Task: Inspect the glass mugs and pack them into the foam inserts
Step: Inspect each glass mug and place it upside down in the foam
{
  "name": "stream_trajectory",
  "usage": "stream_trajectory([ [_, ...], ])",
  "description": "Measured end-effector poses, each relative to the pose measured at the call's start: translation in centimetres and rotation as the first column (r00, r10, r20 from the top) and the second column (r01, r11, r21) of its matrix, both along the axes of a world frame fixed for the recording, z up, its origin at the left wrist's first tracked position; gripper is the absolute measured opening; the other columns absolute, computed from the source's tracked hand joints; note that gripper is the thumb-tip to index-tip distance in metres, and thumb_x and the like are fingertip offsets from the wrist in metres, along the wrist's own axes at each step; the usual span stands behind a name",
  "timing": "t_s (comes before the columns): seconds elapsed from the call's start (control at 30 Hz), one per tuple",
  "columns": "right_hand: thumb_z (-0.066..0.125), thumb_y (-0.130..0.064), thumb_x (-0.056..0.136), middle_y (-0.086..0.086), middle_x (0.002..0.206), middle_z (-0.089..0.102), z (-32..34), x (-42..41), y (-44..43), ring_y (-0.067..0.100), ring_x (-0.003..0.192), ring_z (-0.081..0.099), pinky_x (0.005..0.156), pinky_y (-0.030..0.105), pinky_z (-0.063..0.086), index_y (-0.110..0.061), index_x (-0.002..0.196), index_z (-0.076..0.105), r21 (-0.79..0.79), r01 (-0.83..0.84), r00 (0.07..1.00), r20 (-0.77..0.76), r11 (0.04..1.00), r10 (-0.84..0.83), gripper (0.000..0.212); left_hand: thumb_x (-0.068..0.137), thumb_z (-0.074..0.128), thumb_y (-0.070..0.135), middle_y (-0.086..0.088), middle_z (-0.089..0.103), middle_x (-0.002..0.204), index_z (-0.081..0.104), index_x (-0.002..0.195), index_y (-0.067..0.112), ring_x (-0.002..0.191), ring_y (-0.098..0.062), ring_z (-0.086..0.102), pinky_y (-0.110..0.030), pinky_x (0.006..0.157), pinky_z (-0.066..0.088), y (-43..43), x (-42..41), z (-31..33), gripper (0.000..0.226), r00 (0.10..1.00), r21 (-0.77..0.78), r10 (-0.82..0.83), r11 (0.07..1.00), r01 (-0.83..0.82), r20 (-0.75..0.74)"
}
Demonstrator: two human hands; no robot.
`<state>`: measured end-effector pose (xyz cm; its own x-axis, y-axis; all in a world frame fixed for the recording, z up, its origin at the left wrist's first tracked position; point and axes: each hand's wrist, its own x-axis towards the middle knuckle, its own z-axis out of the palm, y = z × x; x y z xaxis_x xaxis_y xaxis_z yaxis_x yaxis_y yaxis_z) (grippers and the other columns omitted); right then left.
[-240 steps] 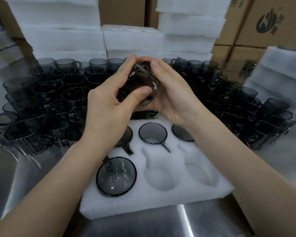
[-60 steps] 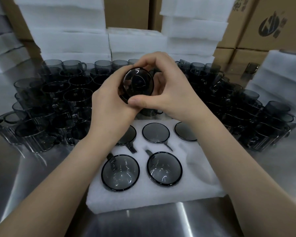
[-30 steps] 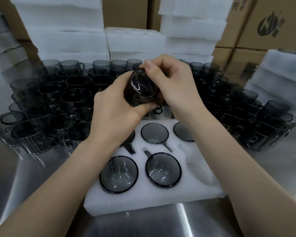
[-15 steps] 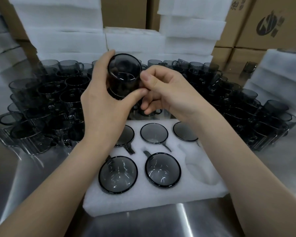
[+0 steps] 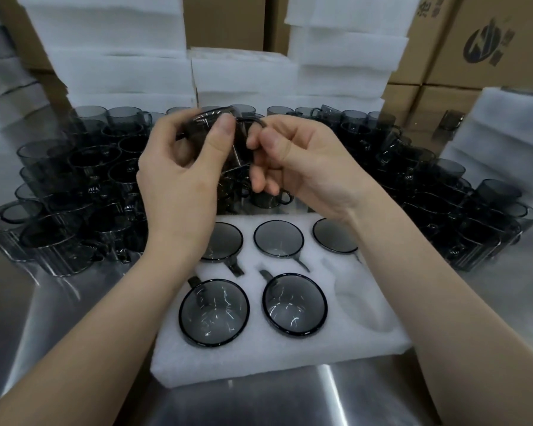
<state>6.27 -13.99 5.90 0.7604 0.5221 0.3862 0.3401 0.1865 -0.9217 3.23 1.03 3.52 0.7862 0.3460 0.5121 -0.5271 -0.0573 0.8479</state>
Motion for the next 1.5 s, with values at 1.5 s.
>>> stream_trajectory([
  [1.5, 0.066, 0.004, 0.087, -0.003, 0.060, 0.065, 0.13, 0.11, 0.44, 0.014, 0.051, 0.060, 0.054, 0.026, 0.051, -0.011, 0.088, 0.069, 0.061, 0.383, 0.904, 0.182, 0.922, -0.387, 0.015, 0.083, 0.071, 0.021, 0.007, 0.056, 0.114, 0.047, 0.122, 0.013, 0.106, 0.003, 0.057, -0.020, 0.092, 0.047, -0.18, 0.39, -0.42, 0.046, 0.991, 0.091, -0.074, 0.994, 0.064, 0.113],
])
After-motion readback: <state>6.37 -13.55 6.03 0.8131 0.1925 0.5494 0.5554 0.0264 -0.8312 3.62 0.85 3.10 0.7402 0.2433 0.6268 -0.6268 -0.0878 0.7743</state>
